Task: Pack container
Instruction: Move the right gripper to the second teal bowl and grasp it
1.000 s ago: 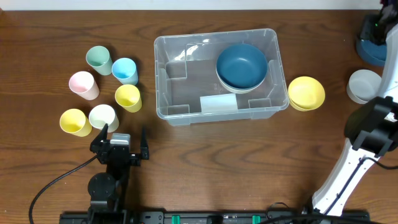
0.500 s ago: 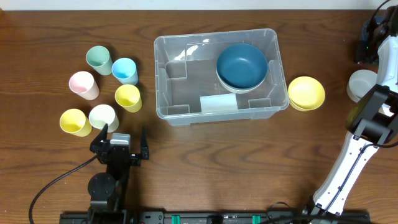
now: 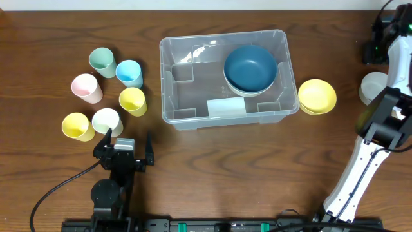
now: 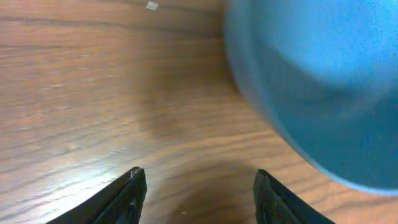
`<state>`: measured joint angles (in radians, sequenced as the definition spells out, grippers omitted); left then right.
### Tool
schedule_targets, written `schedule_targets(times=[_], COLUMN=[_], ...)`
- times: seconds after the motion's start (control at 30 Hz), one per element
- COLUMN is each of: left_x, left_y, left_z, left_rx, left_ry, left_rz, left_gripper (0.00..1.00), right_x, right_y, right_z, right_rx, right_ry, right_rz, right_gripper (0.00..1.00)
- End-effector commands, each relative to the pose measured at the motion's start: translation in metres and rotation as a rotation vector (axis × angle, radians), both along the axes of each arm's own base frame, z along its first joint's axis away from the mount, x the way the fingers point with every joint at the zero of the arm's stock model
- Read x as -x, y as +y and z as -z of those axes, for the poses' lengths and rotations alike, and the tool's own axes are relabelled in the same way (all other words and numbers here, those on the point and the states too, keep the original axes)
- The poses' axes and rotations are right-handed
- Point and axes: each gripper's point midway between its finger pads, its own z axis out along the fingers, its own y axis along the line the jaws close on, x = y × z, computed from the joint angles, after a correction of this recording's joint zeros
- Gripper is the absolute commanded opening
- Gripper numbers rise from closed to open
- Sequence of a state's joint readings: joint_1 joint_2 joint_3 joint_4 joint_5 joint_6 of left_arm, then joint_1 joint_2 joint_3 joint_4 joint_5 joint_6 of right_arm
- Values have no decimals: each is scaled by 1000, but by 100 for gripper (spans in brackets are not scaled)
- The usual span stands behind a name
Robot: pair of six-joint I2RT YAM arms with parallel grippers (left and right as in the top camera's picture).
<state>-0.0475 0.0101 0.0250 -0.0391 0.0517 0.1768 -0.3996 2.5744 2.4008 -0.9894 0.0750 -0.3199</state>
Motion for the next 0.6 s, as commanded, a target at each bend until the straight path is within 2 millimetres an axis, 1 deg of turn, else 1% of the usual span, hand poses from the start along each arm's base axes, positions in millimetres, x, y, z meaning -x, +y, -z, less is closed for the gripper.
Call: schedule_targets(times=[0.0, 0.1, 0.23, 0.27, 0.37, 0.47, 0.57], left_x=[0, 0, 0, 0, 0, 0, 0], left_y=[3, 3, 3, 3, 3, 3, 3], left_z=[16, 16, 16, 16, 16, 16, 16], left_rx=[6, 6, 6, 6, 6, 6, 5], left_ry=[46, 46, 46, 46, 46, 46, 46], left_rz=[-19, -19, -19, -19, -19, -19, -19], left_gripper=[98, 98, 98, 98, 98, 98, 98], right_x=[-14, -16, -19, -20, -24, -27, -25], right_y=[20, 14, 2, -3, -16, -28, -36], right_z=[-41, -46, -52, -54, -62, -68, -69], right_rx=[53, 103, 177, 200, 270, 292, 291], right_ry=[-54, -54, -58, -62, -76, -104, -116], right_rz=[-122, -131, -132, -128, -109, -90, -75], right_gripper=[58, 61, 64, 64, 67, 69, 68])
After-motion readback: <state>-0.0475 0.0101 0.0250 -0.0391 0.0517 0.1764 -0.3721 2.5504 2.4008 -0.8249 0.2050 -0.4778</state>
